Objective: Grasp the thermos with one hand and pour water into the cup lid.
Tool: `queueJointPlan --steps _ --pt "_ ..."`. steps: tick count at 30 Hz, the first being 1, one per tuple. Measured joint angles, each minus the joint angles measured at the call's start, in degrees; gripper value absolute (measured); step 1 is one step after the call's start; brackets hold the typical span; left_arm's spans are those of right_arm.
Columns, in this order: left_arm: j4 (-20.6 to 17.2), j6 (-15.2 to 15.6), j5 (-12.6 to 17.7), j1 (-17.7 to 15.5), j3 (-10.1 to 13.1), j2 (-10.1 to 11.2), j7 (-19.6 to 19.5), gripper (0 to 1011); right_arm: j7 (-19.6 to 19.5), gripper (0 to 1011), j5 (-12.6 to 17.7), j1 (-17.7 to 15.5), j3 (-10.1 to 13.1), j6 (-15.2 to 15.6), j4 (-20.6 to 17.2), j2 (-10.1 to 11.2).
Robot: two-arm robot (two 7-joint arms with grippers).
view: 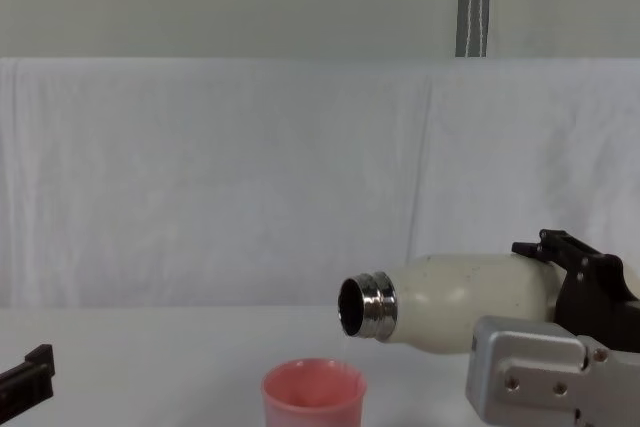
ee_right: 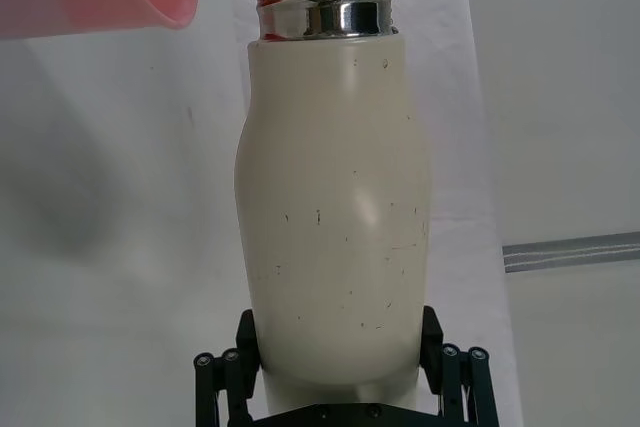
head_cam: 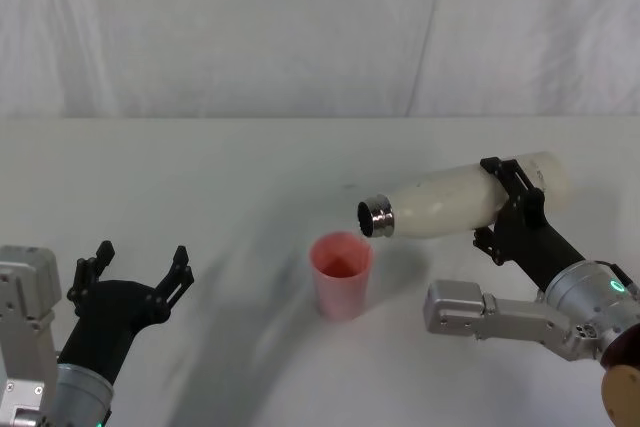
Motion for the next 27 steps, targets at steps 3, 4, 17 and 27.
queueJointPlan --steps 3,4,17,27 --pt "0.0 0.0 0.0 0.0 0.0 0.0 0.0 1001 0.03 951 0.01 -0.02 0.0 -0.02 0.0 0.0" --pt "0.0 0.0 0.0 0.0 0.01 0.0 0.0 1001 0.03 951 0.01 -0.01 0.0 -0.02 0.0 0.0" --pt "0.0 0.0 0.0 0.0 0.0 0.0 0.0 1001 0.04 951 0.02 0.02 0.0 -0.04 -0.01 0.02" --pt "0.0 0.0 0.0 0.0 0.0 0.0 0.0 1001 0.05 951 0.02 0.09 -0.13 -0.08 0.03 -0.05"
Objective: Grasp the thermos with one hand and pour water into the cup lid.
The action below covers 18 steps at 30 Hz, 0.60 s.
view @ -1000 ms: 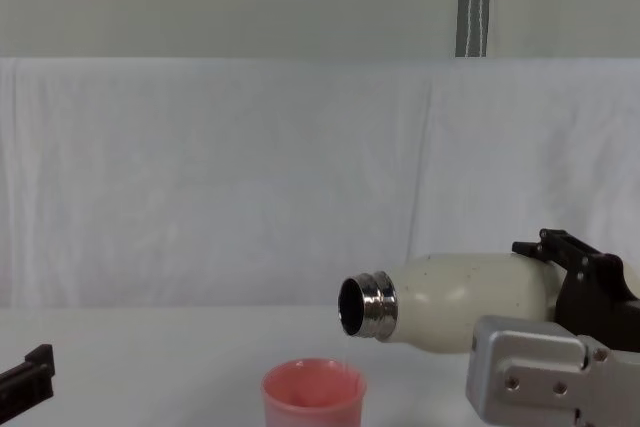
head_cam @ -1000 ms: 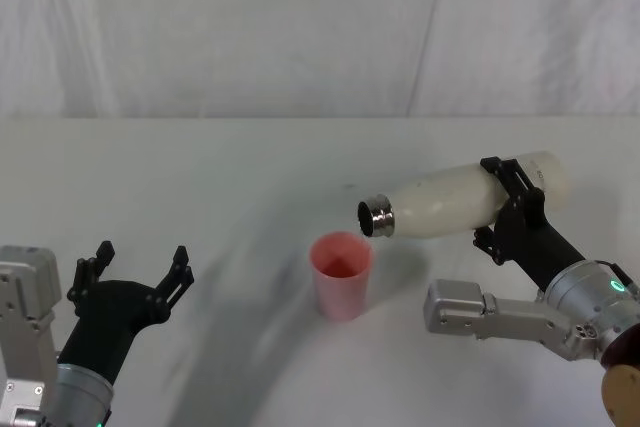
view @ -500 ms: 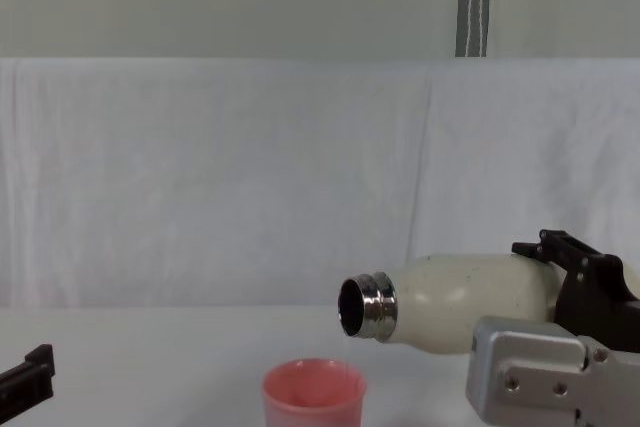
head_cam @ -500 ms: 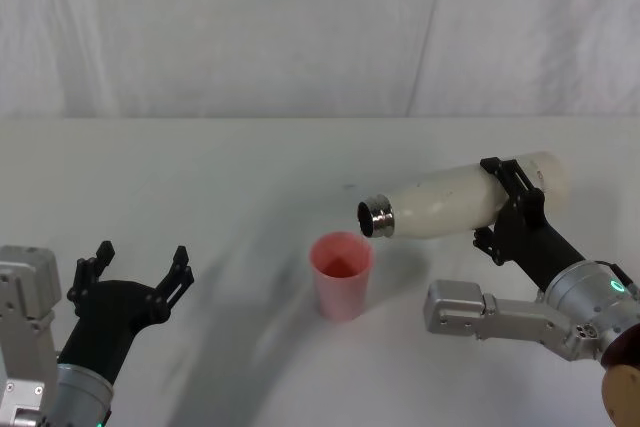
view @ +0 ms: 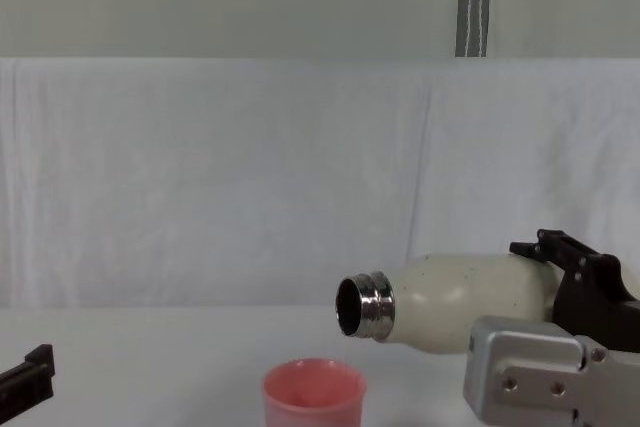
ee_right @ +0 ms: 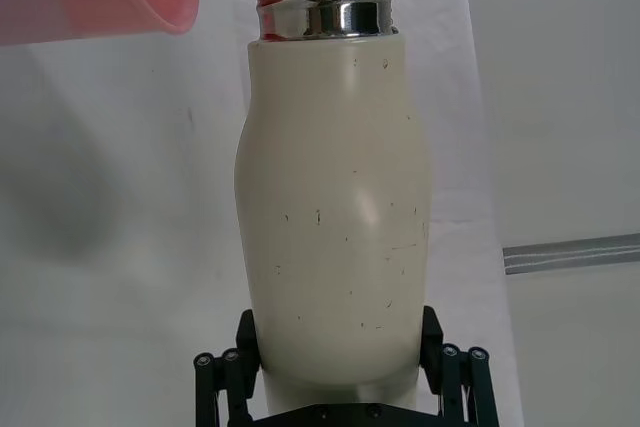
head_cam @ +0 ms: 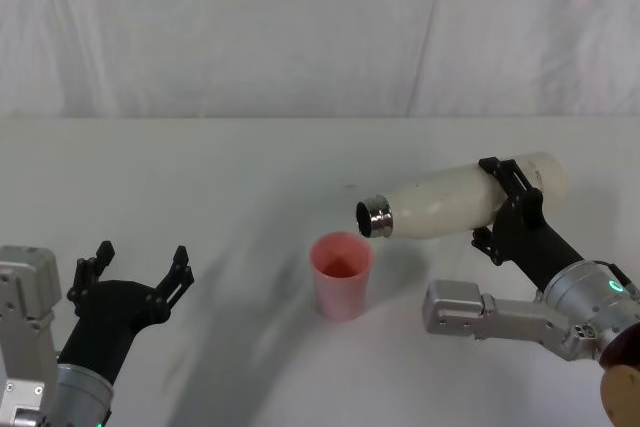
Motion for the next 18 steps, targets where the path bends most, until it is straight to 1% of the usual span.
queueJointPlan --steps 18 --pt "0.0 0.0 0.0 0.0 0.0 0.0 0.0 1001 0.09 951 -0.27 0.24 -0.29 -0.06 0.07 0.1"
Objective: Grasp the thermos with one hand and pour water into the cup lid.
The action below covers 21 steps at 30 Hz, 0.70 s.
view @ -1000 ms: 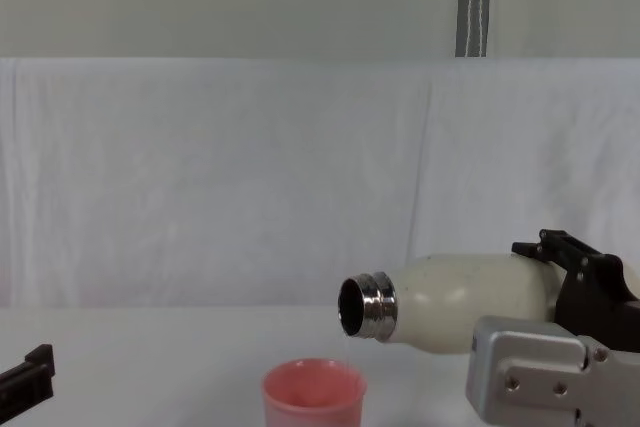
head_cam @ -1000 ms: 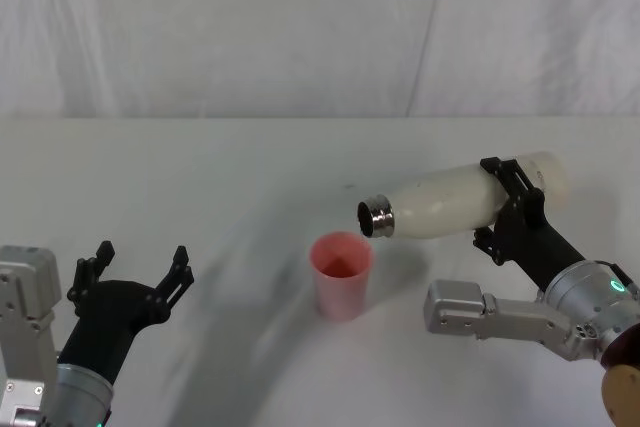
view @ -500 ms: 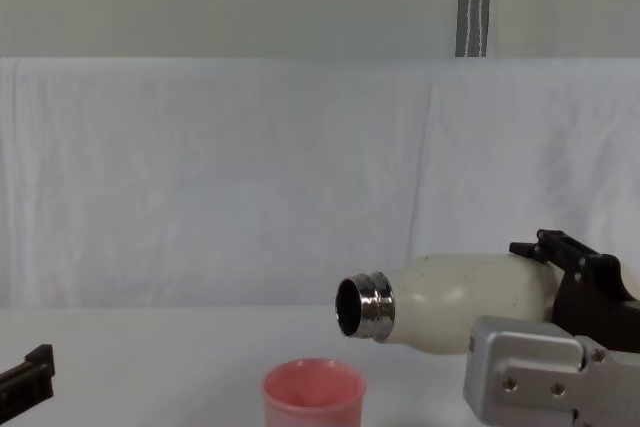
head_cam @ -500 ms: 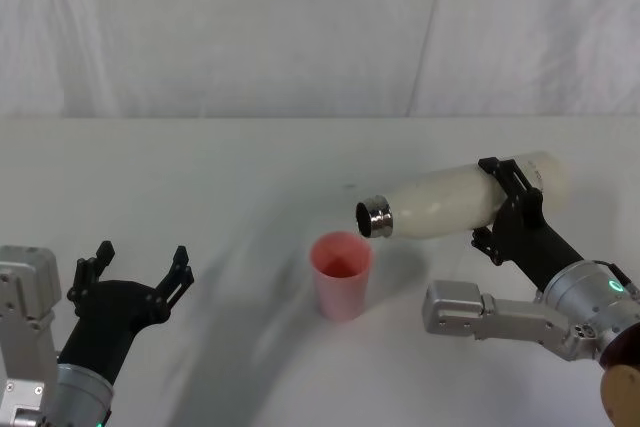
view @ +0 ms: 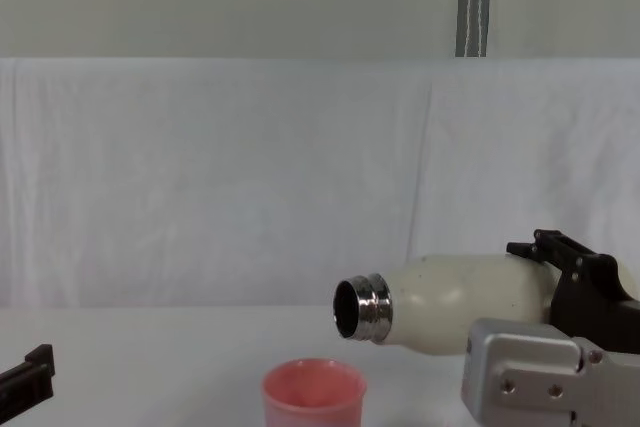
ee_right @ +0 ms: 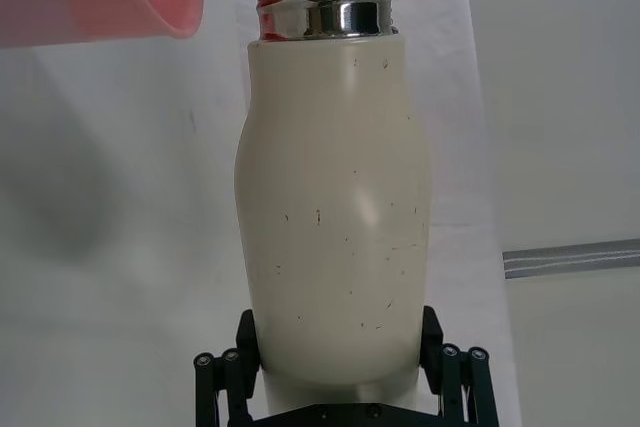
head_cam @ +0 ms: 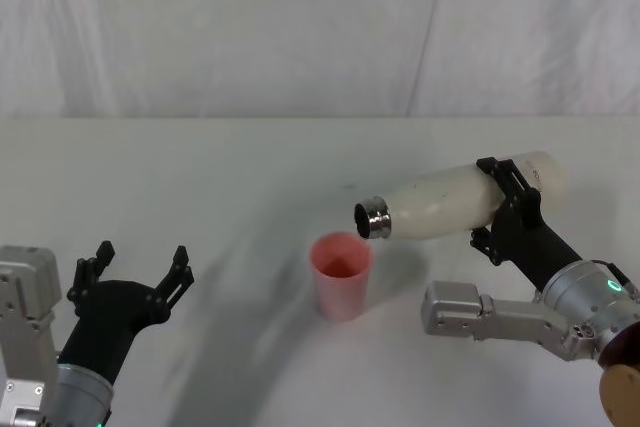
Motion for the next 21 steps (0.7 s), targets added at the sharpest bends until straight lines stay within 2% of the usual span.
queueJointPlan --steps 8,21 --pt "0.0 0.0 0.0 0.0 0.0 0.0 0.0 1001 0.03 951 0.53 -0.04 0.01 -0.5 0.04 -0.09" --pt "0.0 0.0 0.0 0.0 0.0 0.0 0.0 1001 0.49 951 3.26 -0.65 0.76 -2.01 -0.25 -0.21"
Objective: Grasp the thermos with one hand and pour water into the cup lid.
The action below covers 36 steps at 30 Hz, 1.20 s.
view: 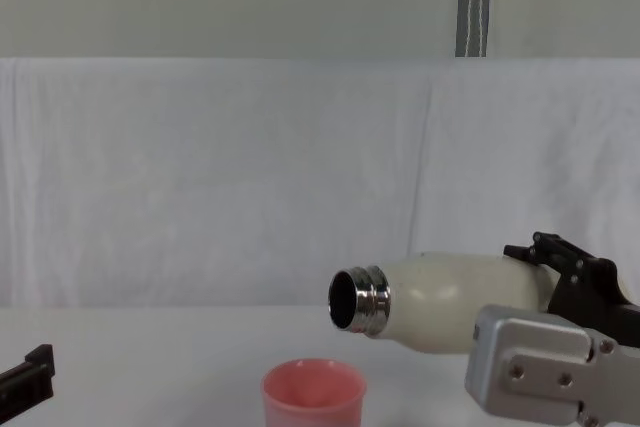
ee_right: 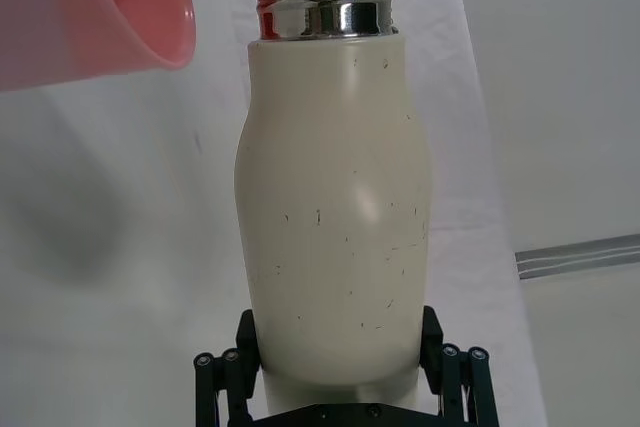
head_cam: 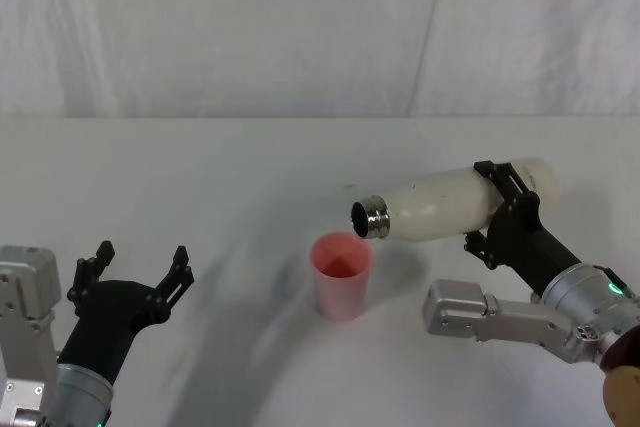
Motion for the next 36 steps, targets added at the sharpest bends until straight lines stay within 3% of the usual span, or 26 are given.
queueJointPlan --steps 15,25,36 --pt "0.0 0.0 0.0 0.0 0.0 0.0 0.0 1001 0.9 951 5.58 -1.52 2.43 -1.37 -0.93 -1.19" --pt "0.0 0.0 0.0 0.0 0.0 0.0 0.0 1001 2.13 951 12.51 -3.17 5.73 -2.86 -1.85 -2.95" --pt "0.0 0.0 0.0 0.0 0.0 0.0 0.0 1001 4.52 951 22.44 -5.18 10.19 -4.59 -2.56 -5.43"
